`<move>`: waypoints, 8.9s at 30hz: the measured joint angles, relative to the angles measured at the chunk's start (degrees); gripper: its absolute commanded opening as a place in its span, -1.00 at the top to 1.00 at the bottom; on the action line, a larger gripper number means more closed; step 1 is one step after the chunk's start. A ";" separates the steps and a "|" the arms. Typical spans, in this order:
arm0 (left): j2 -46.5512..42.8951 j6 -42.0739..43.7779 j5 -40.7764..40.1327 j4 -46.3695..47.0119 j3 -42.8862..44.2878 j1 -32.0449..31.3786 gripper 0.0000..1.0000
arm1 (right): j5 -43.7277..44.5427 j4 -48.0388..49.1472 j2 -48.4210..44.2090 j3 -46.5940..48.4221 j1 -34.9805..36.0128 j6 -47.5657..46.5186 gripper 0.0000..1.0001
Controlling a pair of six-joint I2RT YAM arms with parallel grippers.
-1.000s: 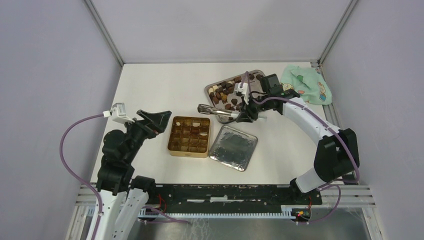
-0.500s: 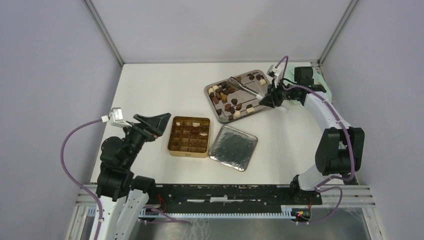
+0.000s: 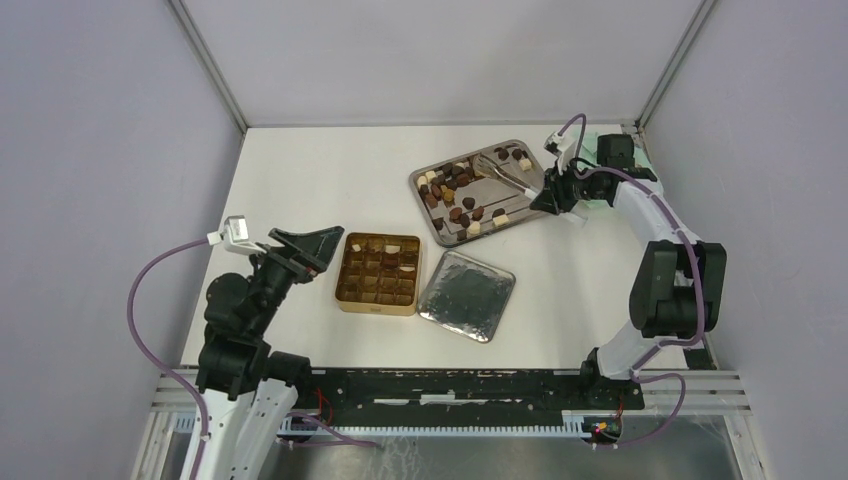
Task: Pack the chocolate
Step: Place the fake chocolate in the packing box, then pick up the fake chocolate from the plate, then adjust the packing box at the center of the board, then place the fake chocolate in the packing box.
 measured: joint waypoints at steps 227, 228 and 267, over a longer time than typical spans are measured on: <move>34.10 29.07 -20.57 -4.42 13.05 -4.48 -0.51 | 17.97 -6.73 7.04 8.04 41.53 -8.90 0.35; 32.94 28.30 -19.93 -4.87 13.03 -4.48 -0.52 | 17.94 -6.75 7.04 8.13 41.53 -8.87 0.34; 10.64 2.16 0.61 5.95 -4.63 -4.48 -0.98 | 9.64 -6.97 -2.32 4.20 29.31 -7.78 0.26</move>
